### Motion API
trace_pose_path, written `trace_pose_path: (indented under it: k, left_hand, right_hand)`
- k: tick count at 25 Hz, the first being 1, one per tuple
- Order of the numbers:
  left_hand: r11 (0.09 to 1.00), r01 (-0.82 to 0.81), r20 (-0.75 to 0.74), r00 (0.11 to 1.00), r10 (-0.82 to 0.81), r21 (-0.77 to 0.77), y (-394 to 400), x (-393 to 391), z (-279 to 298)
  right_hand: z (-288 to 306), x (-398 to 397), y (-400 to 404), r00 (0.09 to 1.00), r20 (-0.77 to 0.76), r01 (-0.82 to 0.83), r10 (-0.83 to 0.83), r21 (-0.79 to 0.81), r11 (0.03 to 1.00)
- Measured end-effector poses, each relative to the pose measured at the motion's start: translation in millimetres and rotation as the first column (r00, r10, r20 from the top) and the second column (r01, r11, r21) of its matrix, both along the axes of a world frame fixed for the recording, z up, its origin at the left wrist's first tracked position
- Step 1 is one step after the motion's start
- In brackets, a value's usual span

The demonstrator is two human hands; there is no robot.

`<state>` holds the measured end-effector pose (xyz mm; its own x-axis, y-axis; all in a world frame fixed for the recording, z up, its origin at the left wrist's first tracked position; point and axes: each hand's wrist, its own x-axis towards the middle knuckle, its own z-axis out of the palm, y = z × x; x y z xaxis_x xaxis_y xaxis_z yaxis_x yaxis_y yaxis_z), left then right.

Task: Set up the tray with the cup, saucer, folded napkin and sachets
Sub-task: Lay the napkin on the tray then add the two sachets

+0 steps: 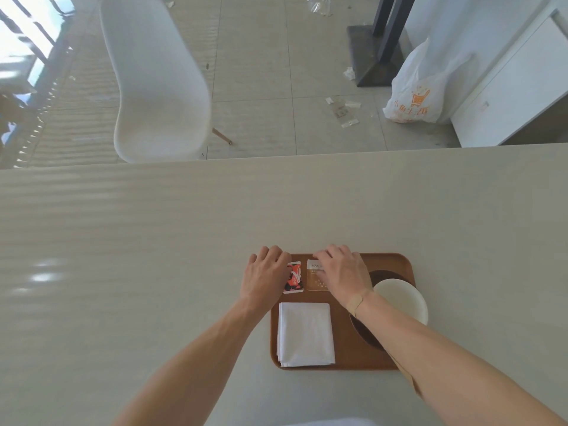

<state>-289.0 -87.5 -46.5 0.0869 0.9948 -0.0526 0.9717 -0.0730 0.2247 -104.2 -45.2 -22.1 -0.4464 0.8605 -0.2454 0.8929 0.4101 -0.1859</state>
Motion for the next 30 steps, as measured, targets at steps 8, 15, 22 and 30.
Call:
trace_pose_path:
  k: [8,15,22,30]
  left_hand:
    - [0.997,0.059,0.064,0.996,-0.056,-0.042,-19.8,-5.3,4.5]
    - [0.986,0.099,0.037,0.995,-0.095,-0.132,-19.7,-3.7,0.2]
    - [0.985,0.04,0.064,0.997,-0.03,-0.167,-12.5,-1.1,1.1]
    - [0.983,0.006,0.097,0.995,0.012,-0.184,-11.9,-0.9,-1.1]
  right_hand:
    - [0.6,1.9,-10.7,0.999,0.015,-0.041,0.042,-0.067,0.997]
    - [-5.0,2.4,-13.9,0.997,0.074,-0.03,0.037,-0.1,0.995]
    - [-6.3,0.6,-13.9,0.999,0.04,-0.005,0.009,-0.116,0.993]
    - [-8.4,-1.1,-12.1,0.999,0.043,-0.021,0.026,-0.103,0.994]
